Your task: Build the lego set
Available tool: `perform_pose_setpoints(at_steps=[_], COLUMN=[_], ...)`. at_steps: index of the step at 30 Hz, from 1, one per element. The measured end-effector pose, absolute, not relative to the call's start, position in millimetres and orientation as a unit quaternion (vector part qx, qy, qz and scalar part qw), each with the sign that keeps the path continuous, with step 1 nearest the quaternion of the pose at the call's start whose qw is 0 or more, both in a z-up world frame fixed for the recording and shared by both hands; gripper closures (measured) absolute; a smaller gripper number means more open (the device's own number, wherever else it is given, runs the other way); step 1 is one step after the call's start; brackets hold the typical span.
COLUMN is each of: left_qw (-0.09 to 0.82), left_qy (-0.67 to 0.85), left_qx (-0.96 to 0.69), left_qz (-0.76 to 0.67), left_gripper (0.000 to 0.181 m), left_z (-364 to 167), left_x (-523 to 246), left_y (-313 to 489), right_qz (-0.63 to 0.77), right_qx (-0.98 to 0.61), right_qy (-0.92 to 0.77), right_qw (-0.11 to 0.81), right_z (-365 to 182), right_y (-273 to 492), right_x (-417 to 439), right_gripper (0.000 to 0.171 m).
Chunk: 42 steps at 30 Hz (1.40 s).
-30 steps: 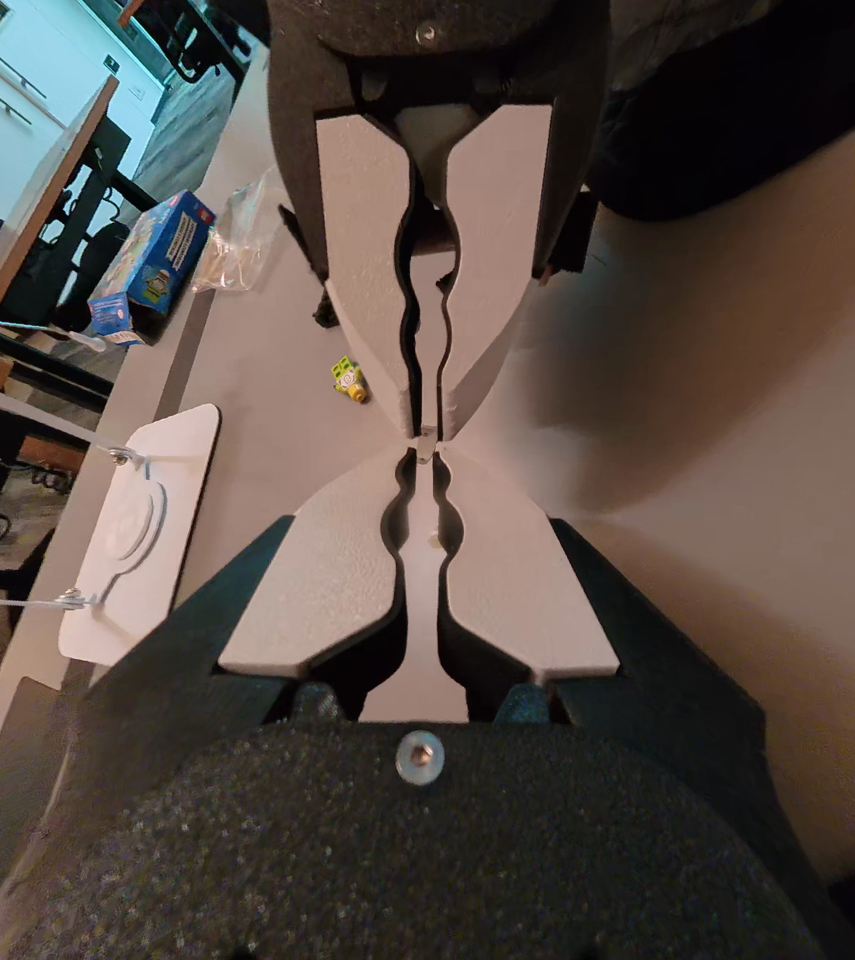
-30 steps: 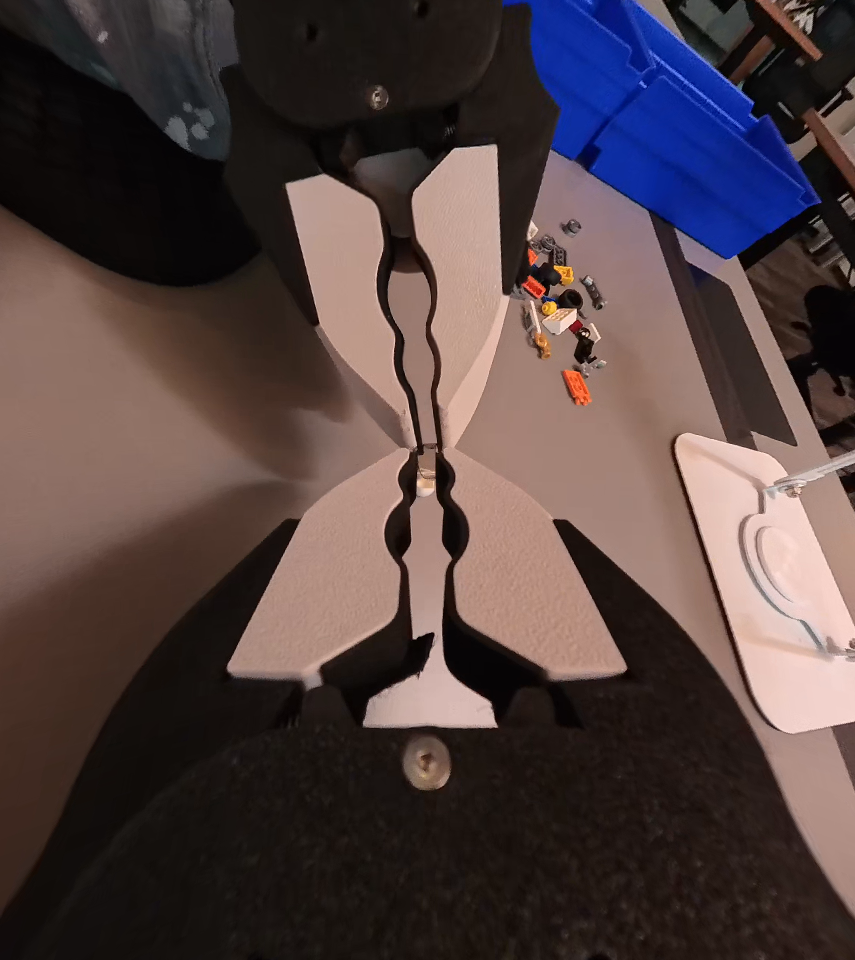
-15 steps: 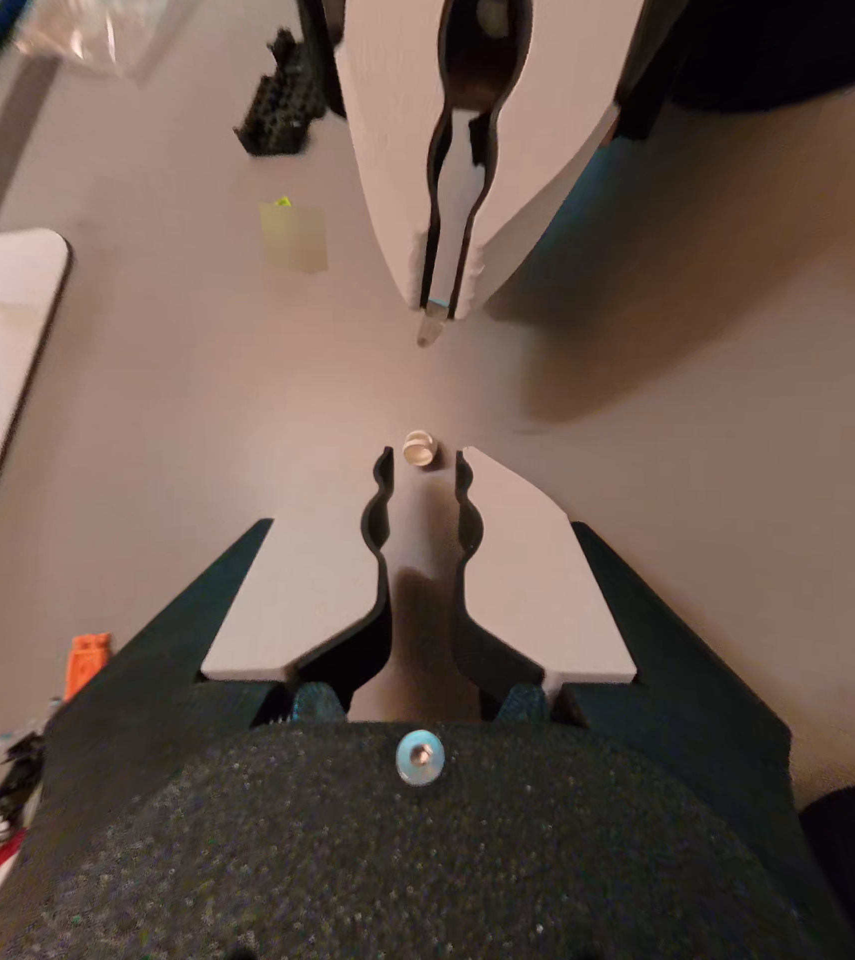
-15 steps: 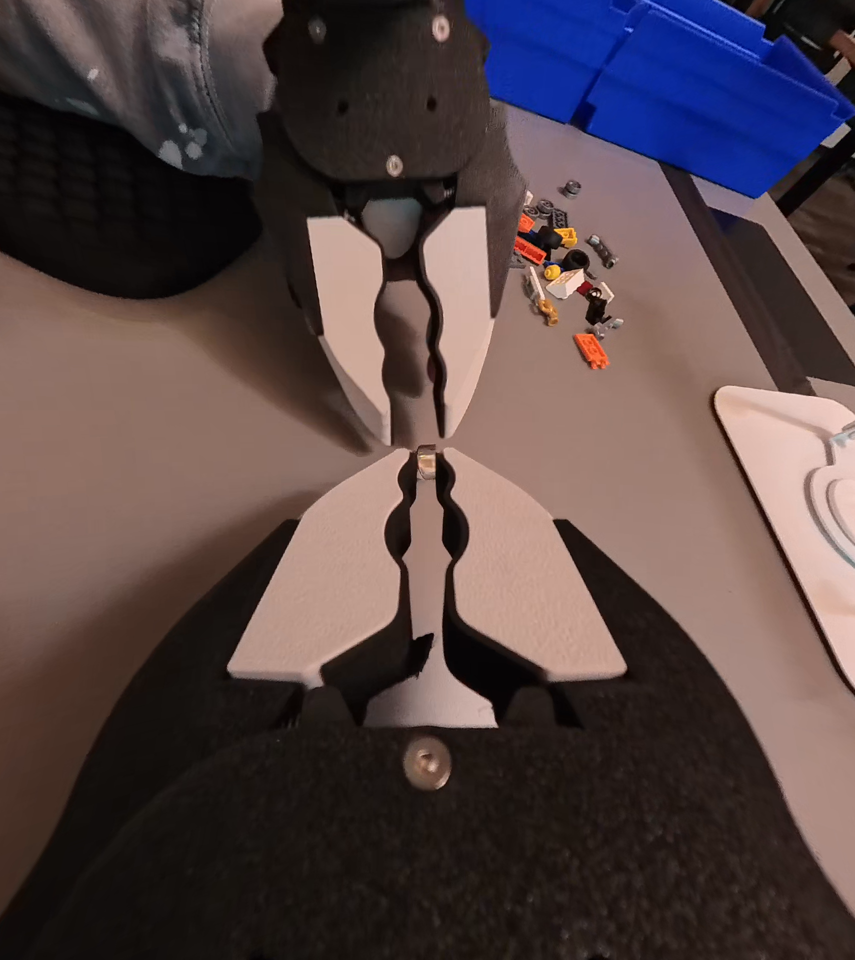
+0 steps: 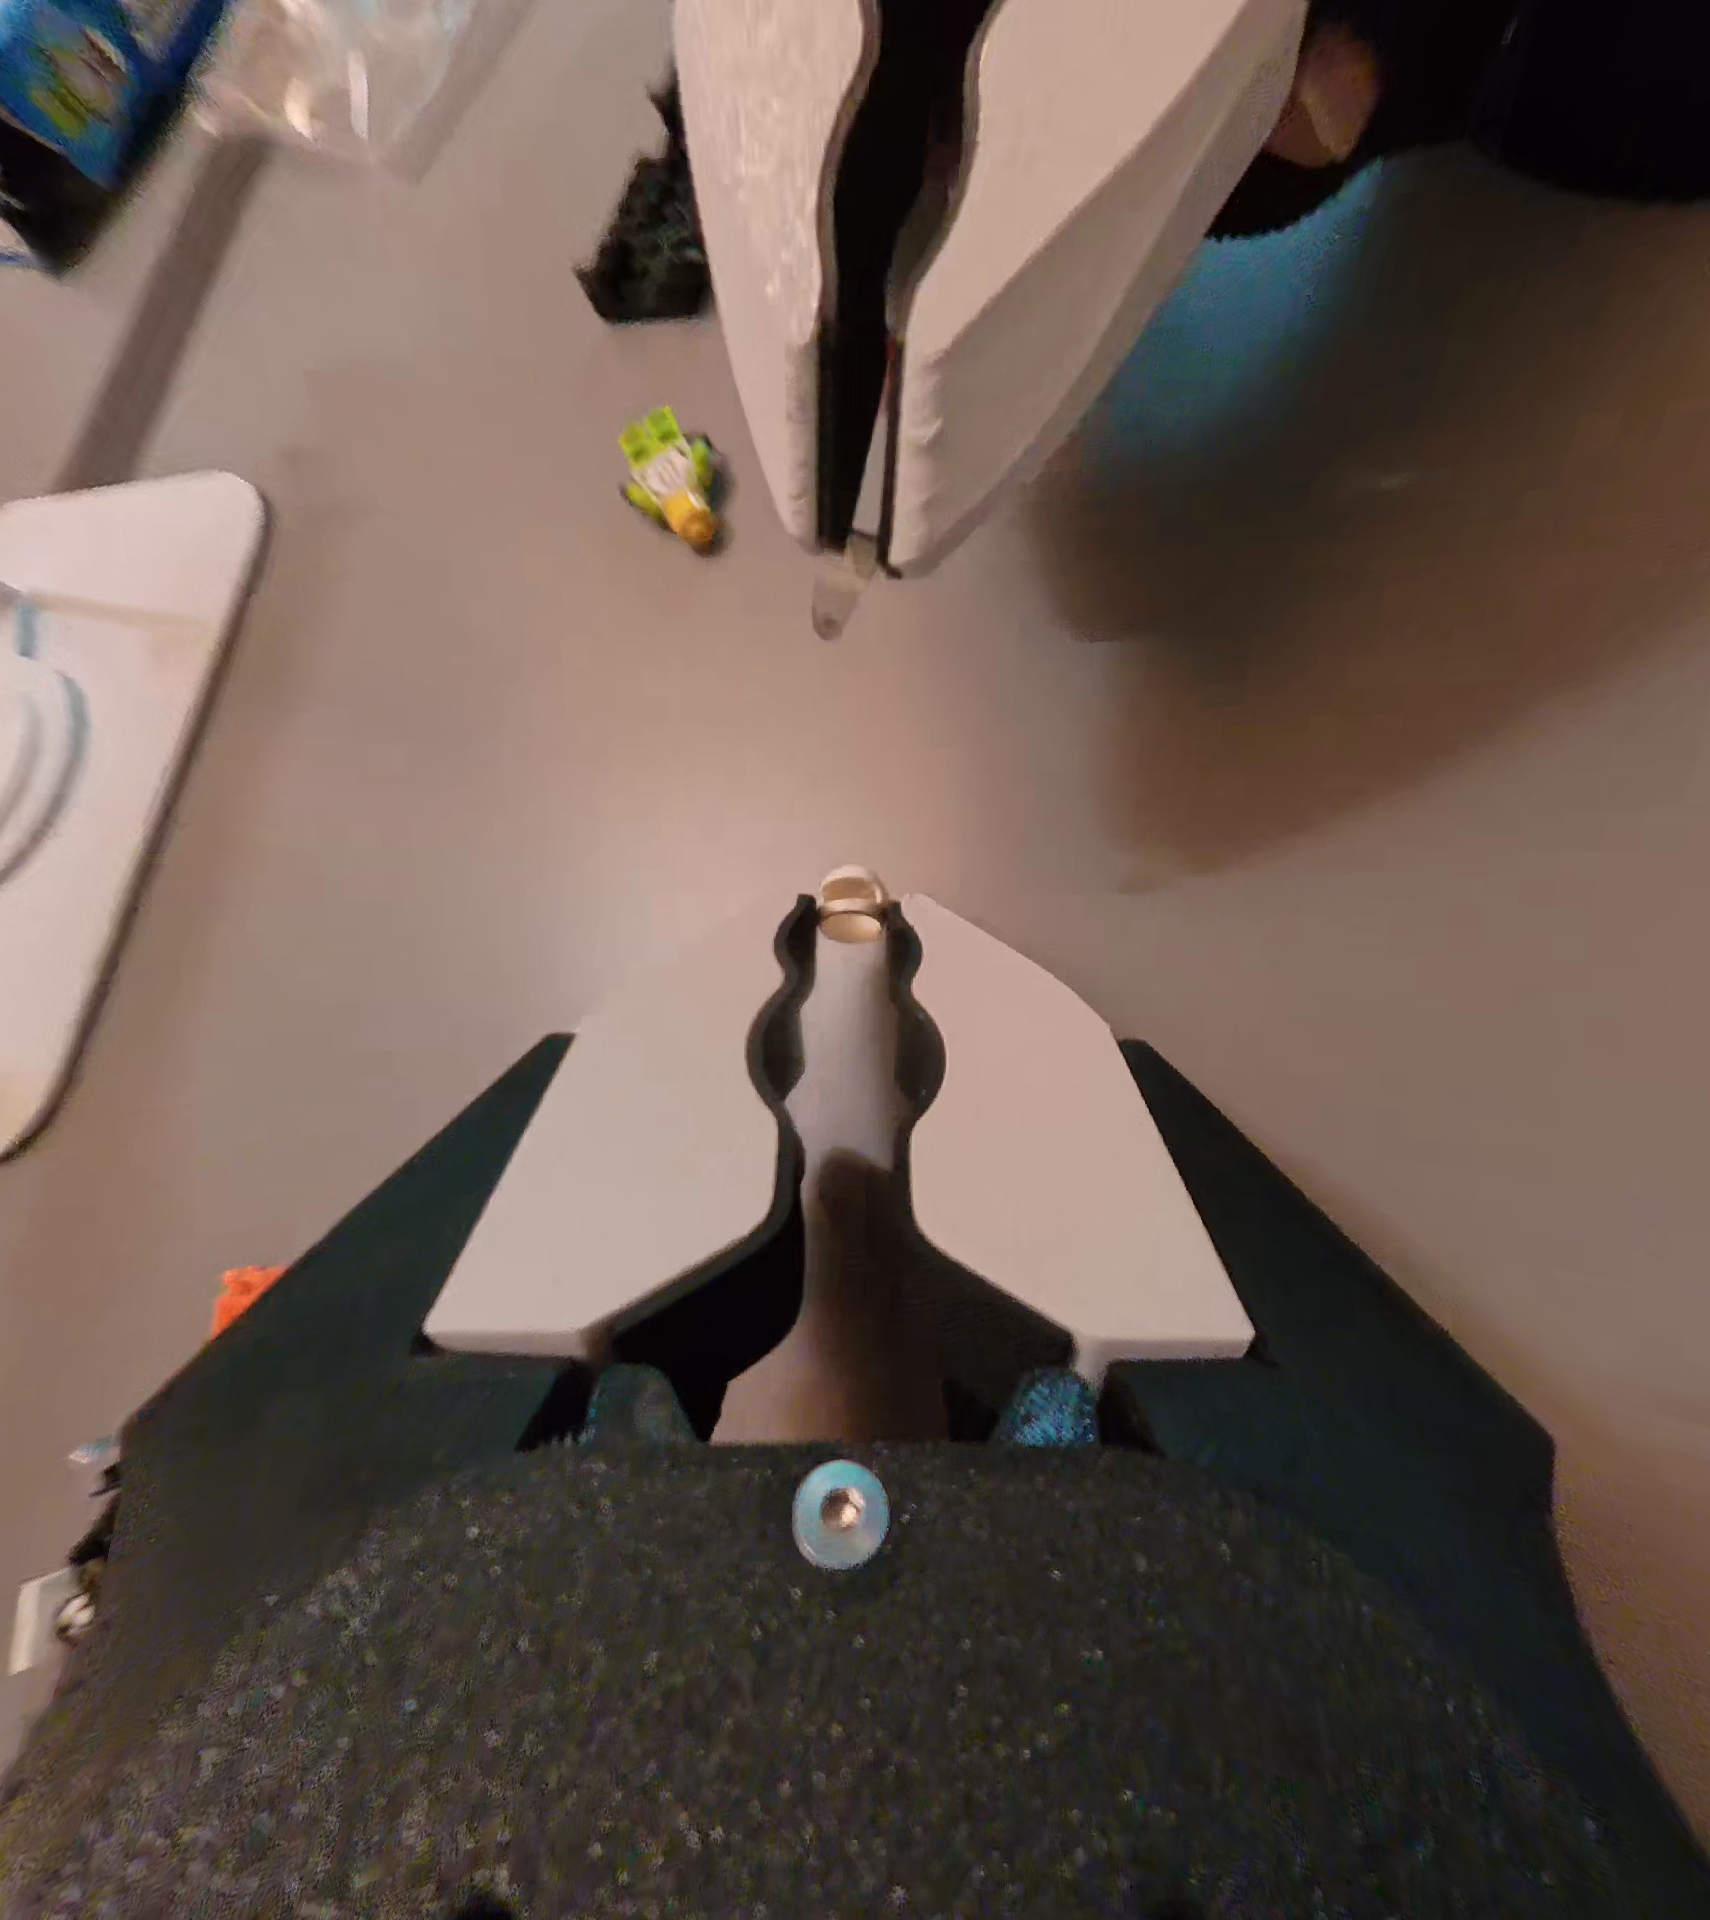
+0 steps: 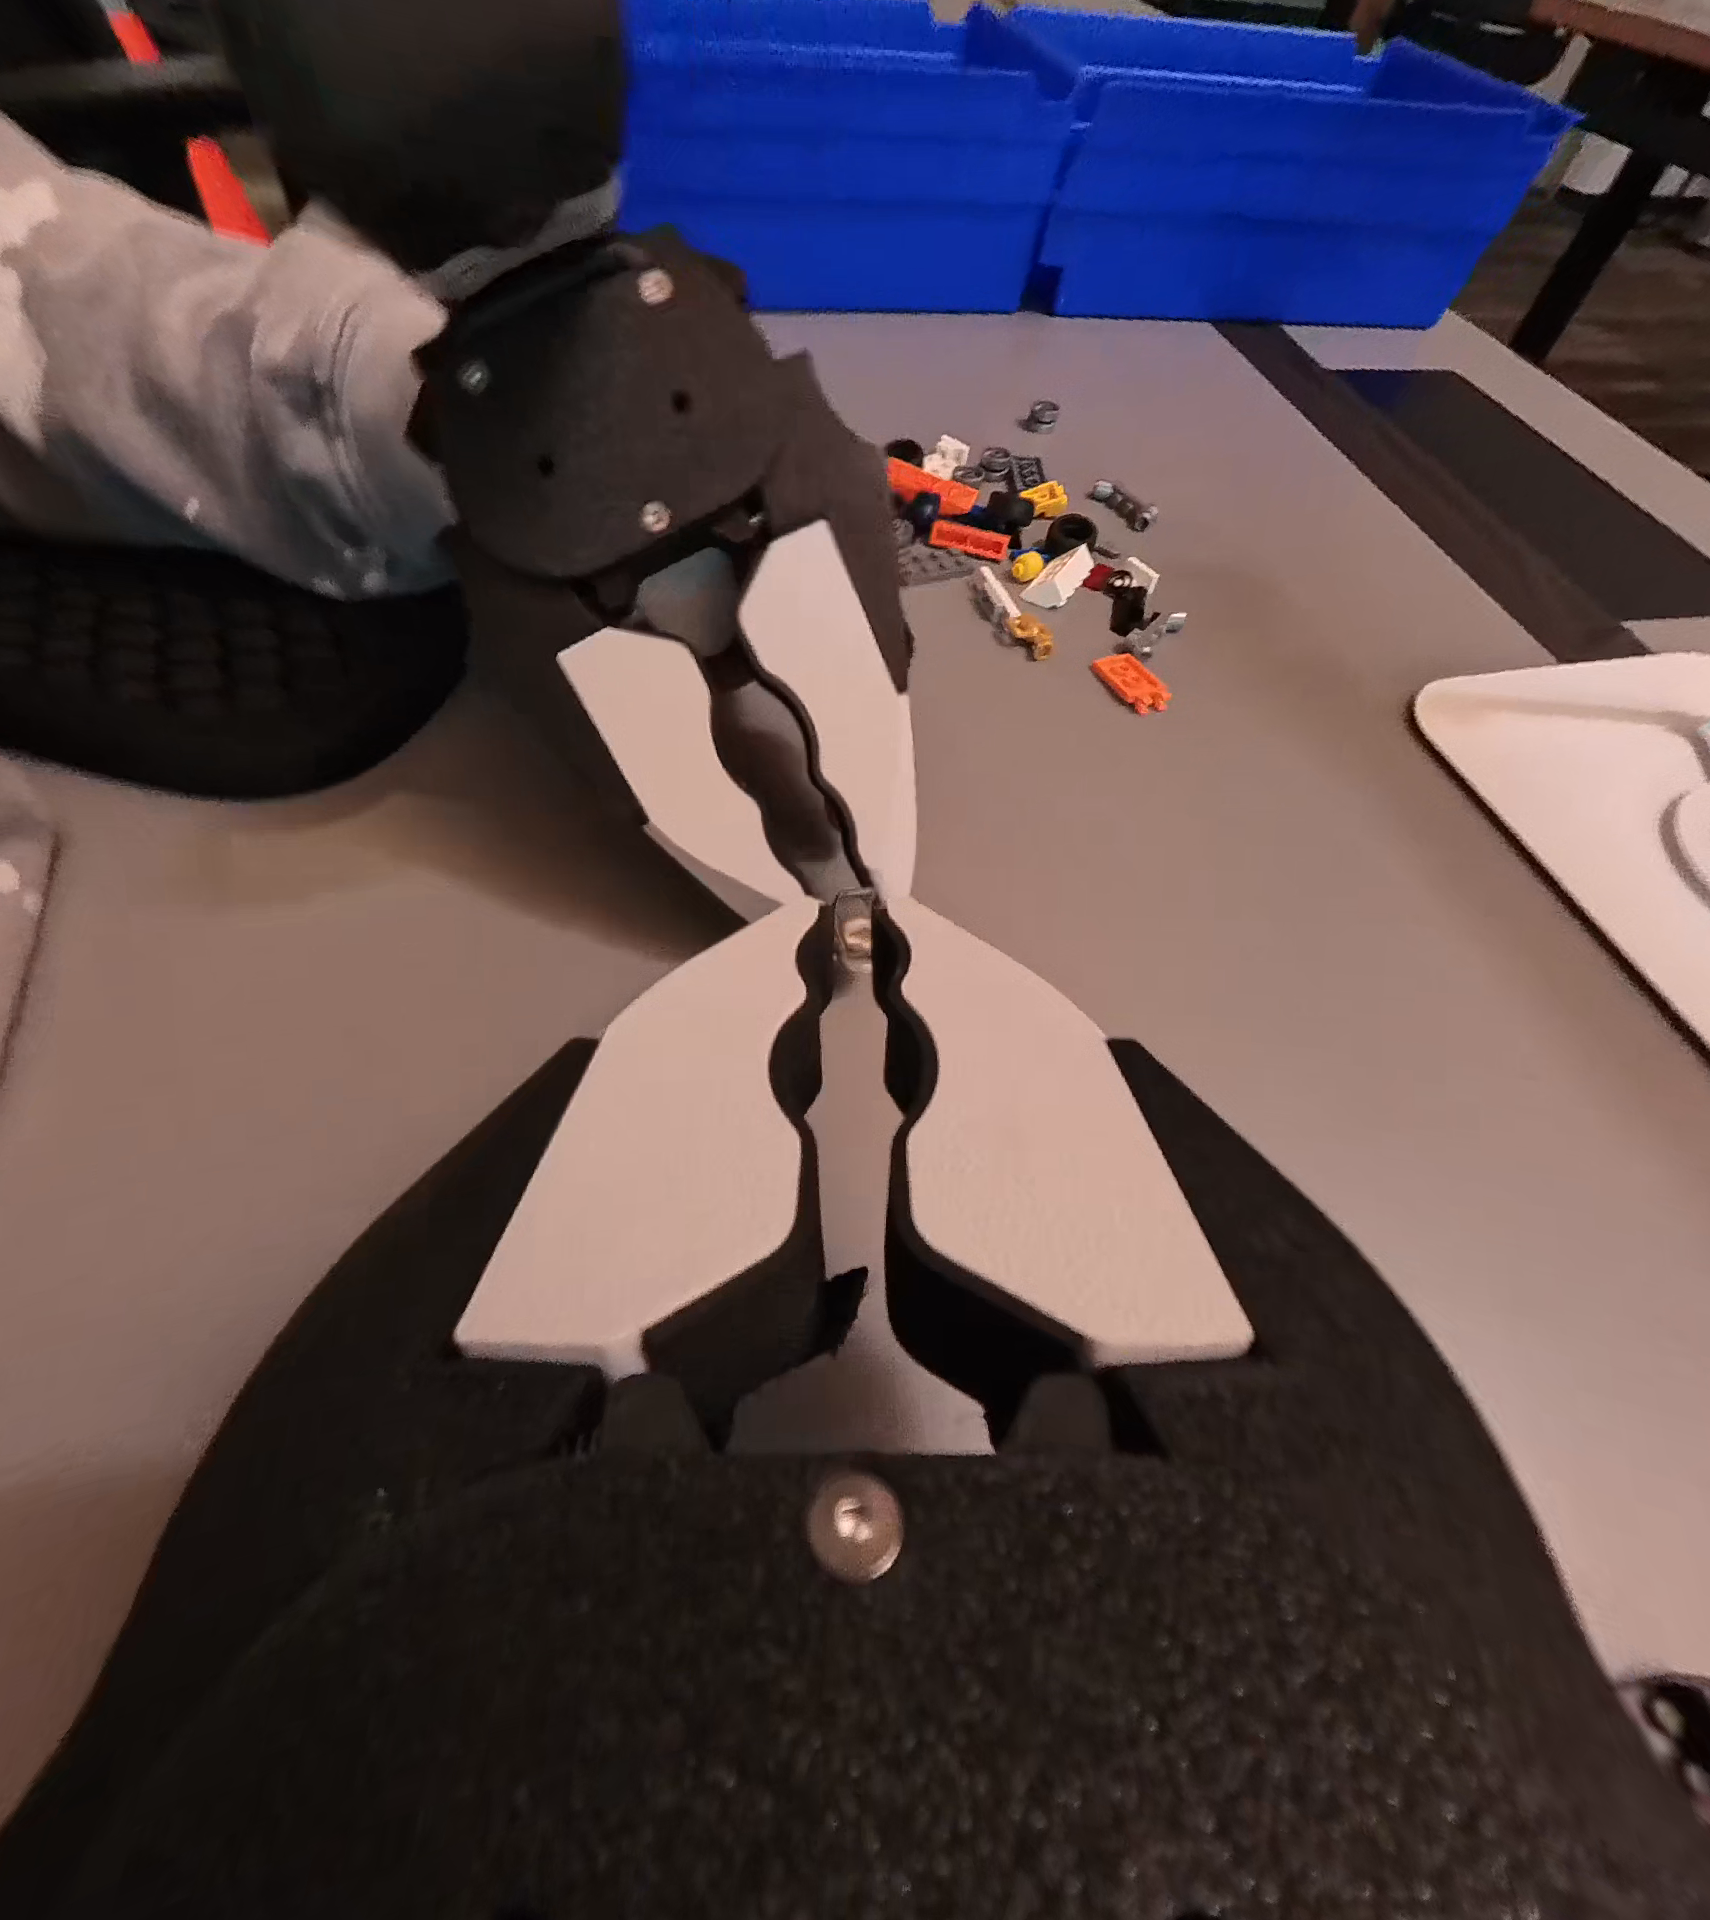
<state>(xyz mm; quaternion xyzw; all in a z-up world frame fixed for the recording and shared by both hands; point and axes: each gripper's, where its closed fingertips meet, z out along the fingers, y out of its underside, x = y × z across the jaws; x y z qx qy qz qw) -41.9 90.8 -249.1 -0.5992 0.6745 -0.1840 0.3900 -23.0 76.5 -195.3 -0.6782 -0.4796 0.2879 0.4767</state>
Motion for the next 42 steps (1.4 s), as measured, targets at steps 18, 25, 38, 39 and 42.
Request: perform_pose_setpoints(at_steps=[18,25,38,39,42], left_qw=[0.616,0.604,0.588,0.588,0.587], left_qy=[0.485,0.473,0.465,0.463,0.460], left_qx=[-0.617,-0.637,-0.653,-0.654,-0.655], left_qz=[-0.062,-0.072,-0.109,-0.111,-0.119], left_gripper=[0.169,0.169,0.169,0.169,0.169], left_z=[-165,-172,-181,-180,-180], left_x=[-27,-33,-33,-33,-33], left_y=[116,114,117,117,117], right_qz=[0.319,0.328,0.338,0.340,0.340], right_qx=[-0.732,-0.747,-0.764,-0.764,-0.765], right_qy=[-0.258,-0.260,-0.257,-0.257,-0.260], right_qw=[0.544,0.516,0.487,0.485,0.481], right_z=[-152,-163,-171,-170,-170], right_y=[110,109,116,116,116], right_x=[-32,-36,-39,-40,-40], right_gripper=[0.165,0.165,0.164,0.164,0.164])
